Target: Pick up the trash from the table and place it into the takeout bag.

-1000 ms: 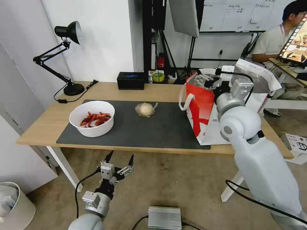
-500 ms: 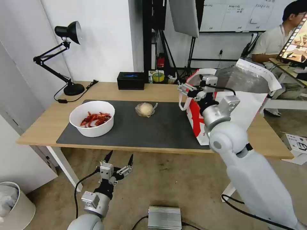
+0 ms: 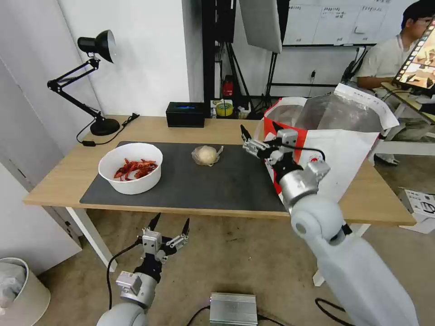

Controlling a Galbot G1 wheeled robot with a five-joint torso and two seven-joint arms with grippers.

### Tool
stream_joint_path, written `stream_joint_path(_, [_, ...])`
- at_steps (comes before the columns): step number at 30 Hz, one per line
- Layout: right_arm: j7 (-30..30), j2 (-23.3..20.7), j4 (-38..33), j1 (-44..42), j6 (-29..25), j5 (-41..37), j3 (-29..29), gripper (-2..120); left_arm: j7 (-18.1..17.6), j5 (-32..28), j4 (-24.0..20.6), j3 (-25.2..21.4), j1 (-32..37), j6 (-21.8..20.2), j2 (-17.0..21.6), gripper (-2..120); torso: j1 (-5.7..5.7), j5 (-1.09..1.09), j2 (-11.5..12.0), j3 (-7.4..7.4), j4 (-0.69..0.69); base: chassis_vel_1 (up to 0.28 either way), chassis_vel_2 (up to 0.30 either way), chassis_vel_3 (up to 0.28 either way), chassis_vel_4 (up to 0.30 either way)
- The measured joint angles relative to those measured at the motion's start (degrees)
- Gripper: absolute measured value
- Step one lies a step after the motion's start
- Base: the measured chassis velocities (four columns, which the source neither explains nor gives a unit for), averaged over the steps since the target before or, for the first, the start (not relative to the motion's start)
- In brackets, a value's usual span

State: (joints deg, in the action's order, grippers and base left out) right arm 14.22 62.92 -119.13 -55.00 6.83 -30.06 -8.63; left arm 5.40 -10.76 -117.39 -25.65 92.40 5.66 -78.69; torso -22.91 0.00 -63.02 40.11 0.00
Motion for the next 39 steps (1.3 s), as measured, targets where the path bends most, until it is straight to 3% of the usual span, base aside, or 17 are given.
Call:
stream_joint_path(22, [3.57,4.55,-4.78,-23.04,-8.40,16.06,-1.79,100,0.02,-0.26,0.22,0.70,-0.31,0.80,-0.55,100,0.00,0.00,0.00,0.00,0.00,0.000,0.000,0.000,0.000])
stream_joint_path(39, [5.06,6.30,-4.79,-33.77,-10.73,17.96,-2.54,100,0.10,-0.63,-1.12,0.22,0.65,0.93,-0.05,100,0.00,0.00,0.00,0.00,0.00,0.000,0.000,0.000,0.000])
